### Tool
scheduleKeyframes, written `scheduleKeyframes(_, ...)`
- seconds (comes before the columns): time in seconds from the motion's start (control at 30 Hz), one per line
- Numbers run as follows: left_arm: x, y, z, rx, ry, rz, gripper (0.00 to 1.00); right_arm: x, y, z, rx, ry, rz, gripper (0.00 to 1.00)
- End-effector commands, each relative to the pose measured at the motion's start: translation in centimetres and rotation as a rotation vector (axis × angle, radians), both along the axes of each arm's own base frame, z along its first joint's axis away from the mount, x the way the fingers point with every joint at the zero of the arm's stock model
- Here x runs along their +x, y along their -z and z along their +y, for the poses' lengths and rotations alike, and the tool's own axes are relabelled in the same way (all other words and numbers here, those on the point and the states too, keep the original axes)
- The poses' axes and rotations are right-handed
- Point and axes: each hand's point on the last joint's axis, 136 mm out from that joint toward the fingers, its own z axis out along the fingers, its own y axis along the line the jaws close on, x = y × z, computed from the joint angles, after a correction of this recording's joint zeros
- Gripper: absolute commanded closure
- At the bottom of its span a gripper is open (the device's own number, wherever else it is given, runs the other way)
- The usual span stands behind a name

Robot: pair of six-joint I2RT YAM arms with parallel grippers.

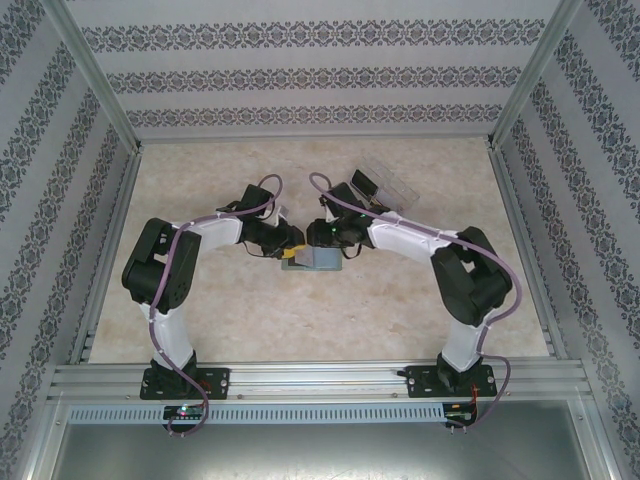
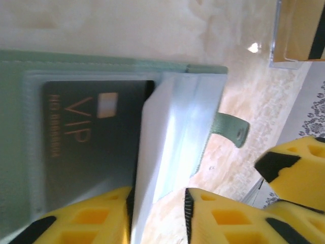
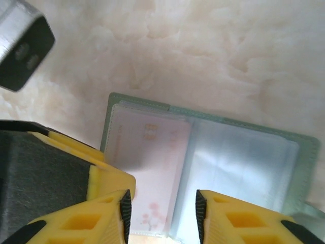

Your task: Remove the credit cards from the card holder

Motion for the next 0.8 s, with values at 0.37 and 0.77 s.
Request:
scheduleKeyframes(0.37,0.6,-2.2,-5.0,-0.093,0.04,-0.039,0.39,0.7,-3.9,-5.1,0.085,0.19,-0.14,0.57)
scheduleKeyframes(0.77,0.9,-1.3,0.4,0.124,-0.05,-0.063,0.54,-0.3,-0.7,-2.3,0.004,0.099,-0.057,0.73)
